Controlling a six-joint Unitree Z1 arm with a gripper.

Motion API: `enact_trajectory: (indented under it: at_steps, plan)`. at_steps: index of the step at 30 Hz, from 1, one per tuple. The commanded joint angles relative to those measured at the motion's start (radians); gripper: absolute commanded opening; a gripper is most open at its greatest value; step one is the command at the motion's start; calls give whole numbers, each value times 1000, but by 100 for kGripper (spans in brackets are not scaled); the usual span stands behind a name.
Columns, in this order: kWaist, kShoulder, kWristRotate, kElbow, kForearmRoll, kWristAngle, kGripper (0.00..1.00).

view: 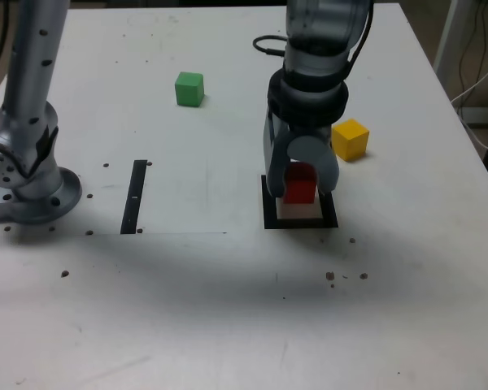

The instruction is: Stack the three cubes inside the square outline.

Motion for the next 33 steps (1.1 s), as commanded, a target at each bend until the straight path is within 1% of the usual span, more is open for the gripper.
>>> enact_trajectory:
  at_steps: [1, 19, 20, 21, 22, 26, 27, 29, 33]
  plan:
    - [2, -2, -1, 4, -9, -1, 30]
    - [10, 23, 3, 29, -51, -4, 31]
    - [12, 25, 5, 31, -53, -6, 33]
    - [13, 26, 7, 33, -55, -8, 39]
    - [14, 27, 11, 35, -59, -10, 47]
    - [18, 29, 26, 47, -74, -17, 85]
    - [19, 28, 27, 49, -76, -17, 92]
    - [20, 27, 28, 52, -78, -18, 97]
    - [20, 23, 28, 57, -79, -17, 98]
